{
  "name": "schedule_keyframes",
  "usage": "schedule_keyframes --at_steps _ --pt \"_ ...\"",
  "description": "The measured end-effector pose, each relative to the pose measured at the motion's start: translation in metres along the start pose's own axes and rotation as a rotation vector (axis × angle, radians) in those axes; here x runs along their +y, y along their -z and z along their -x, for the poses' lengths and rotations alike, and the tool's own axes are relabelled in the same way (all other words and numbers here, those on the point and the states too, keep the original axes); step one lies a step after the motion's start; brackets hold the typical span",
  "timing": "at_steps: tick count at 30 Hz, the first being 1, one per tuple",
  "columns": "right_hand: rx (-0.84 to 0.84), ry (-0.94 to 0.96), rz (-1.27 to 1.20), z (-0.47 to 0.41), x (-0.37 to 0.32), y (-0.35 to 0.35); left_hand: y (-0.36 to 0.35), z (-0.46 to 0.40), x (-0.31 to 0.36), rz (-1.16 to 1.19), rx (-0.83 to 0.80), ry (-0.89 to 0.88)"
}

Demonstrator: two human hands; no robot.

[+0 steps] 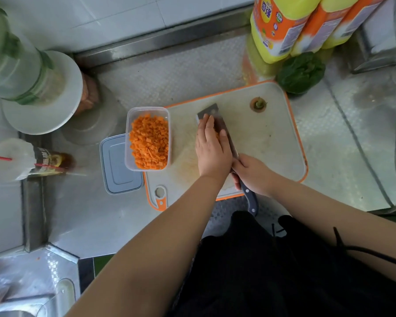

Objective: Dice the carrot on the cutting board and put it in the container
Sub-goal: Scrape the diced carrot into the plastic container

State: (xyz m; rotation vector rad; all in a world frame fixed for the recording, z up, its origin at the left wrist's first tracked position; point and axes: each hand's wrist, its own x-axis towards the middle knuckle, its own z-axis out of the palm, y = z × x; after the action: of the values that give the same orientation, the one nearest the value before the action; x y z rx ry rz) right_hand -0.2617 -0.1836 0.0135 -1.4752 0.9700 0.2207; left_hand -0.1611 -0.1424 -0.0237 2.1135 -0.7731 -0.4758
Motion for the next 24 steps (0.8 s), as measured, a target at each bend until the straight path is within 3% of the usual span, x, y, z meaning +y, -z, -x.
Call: schedule_keyframes --at_steps 4,10,16,24 --pt "-0.002 0.123 0.008 -0.003 -0.028 -0.008 0.028 -0.018 0.005 -0.022 0.206 -0.135" --pt "-0.103 0.243 0.053 -0.014 -0.071 -0.039 0.084 -0.044 -0.016 -0.171 0.434 -0.173" --pt "-0.078 0.241 0.087 -0.017 -0.08 -0.056 0.112 -0.054 -0.04 -0.262 0.34 -0.016" --pt "0.015 0.255 0.206 -0.008 -0.062 -0.02 0.137 -0.043 -0.052 -0.285 0.254 0.14"
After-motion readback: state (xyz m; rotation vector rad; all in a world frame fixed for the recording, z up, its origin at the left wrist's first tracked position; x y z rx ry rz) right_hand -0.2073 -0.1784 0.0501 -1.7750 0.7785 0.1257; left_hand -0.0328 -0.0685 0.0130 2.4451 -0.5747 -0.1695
